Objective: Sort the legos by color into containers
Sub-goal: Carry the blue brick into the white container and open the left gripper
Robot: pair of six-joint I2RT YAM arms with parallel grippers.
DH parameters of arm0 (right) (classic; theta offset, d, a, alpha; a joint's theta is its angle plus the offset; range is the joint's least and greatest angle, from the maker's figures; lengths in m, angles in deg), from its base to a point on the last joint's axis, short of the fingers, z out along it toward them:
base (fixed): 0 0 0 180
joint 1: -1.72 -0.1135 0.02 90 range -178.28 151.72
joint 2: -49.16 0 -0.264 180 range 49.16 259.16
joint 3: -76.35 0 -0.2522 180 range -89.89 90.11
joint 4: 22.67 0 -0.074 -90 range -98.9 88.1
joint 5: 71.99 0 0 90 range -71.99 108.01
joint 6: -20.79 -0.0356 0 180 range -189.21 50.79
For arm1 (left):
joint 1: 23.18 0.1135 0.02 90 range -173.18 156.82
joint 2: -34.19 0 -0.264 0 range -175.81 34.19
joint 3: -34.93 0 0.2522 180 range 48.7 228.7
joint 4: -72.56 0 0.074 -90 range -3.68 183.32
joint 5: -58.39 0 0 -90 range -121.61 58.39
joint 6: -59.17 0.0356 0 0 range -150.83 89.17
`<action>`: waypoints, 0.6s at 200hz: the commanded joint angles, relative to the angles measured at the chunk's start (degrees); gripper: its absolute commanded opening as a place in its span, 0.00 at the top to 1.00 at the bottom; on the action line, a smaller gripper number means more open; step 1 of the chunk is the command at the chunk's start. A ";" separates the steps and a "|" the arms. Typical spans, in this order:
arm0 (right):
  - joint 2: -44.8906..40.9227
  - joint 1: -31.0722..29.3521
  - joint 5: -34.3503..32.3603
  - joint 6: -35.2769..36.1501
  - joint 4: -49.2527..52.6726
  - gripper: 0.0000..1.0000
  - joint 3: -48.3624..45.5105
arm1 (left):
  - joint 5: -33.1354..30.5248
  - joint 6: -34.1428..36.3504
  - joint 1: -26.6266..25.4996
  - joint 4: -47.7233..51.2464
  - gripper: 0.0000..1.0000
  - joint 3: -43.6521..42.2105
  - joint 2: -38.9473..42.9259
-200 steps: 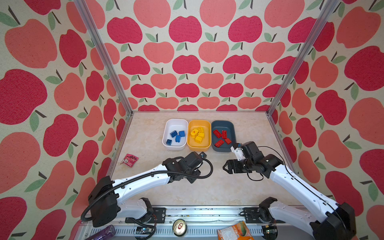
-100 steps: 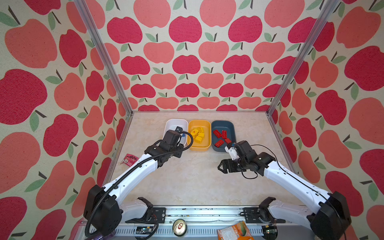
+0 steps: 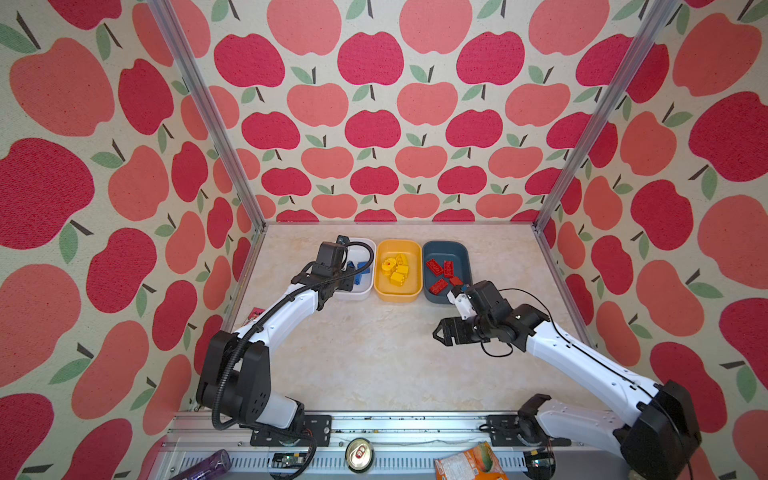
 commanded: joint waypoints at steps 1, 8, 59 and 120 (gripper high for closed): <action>-0.26 -0.65 0.90 -1.13 -0.51 0.11 1.47 | 0.89 1.41 1.74 -5.06 0.60 1.95 -2.92; -0.26 -0.64 0.89 -1.13 -0.46 0.11 1.47 | 0.84 1.37 2.27 -5.74 0.60 2.02 -3.84; -0.56 -0.69 0.66 -1.13 0.33 0.11 1.82 | 0.29 0.36 3.81 -8.59 0.56 0.86 -6.42; 0.01 -0.64 0.62 -0.95 0.37 0.11 2.39 | -0.16 0.00 4.10 -8.77 0.49 0.51 -7.40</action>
